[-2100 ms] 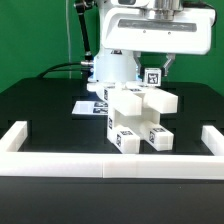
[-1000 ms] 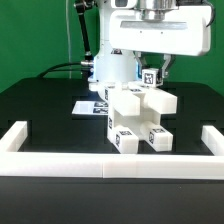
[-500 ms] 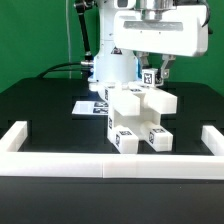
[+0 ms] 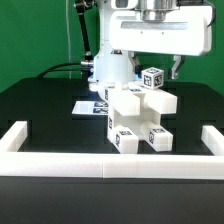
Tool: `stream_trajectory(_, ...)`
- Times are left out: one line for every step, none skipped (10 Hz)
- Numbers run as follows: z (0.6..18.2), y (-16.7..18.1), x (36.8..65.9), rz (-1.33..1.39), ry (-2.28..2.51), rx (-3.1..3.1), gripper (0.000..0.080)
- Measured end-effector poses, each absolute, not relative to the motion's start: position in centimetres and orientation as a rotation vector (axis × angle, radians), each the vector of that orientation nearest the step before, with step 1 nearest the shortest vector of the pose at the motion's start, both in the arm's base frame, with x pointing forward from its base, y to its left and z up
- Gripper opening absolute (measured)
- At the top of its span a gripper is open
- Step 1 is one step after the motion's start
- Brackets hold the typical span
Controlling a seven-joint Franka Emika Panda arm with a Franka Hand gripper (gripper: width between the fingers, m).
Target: Assemble chair
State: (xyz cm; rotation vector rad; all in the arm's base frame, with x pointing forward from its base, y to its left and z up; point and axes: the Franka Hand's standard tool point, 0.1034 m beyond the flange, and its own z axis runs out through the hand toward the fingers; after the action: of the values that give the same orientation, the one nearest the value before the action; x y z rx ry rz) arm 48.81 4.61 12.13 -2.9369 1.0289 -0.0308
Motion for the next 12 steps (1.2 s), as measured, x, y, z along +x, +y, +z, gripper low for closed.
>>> stream_trajectory(12.05, 4.58, 48.78, -0.03, 0.949, -2.966, 0.0648)
stream_trajectory(12.02, 4.57, 48.77, -0.031, 0.901, -2.982, 0.0649)
stream_trajectory(12.01, 4.61, 48.76, -0.032, 0.826, -3.008, 0.0649)
stream_trajectory(12.01, 4.94, 48.72, -0.037, 0.649, -3.066, 0.0649)
stream_trajectory(12.06, 5.13, 48.72, -0.039, 0.553, -3.089, 0.0649)
stream_trajectory(12.2, 5.25, 48.78, -0.044, 0.374, -3.115, 0.0649)
stream_trajectory(12.41, 5.44, 48.91, -0.055, 0.163, -3.132, 0.0649)
stream_trajectory(12.47, 5.41, 48.94, -0.056, 0.104, -3.133, 0.0649)
stream_trajectory(12.43, 5.36, 48.92, -0.055, 0.06, -3.136, 0.0649)
stream_trajectory(12.42, 5.35, 48.92, -0.055, 0.034, -3.137, 0.0649)
stream_trajectory(12.42, 5.32, 48.92, -0.055, -0.038, -3.138, 0.0649)
stream_trajectory(12.44, 5.17, 48.95, -0.055, -0.13, -3.136, 0.0649)
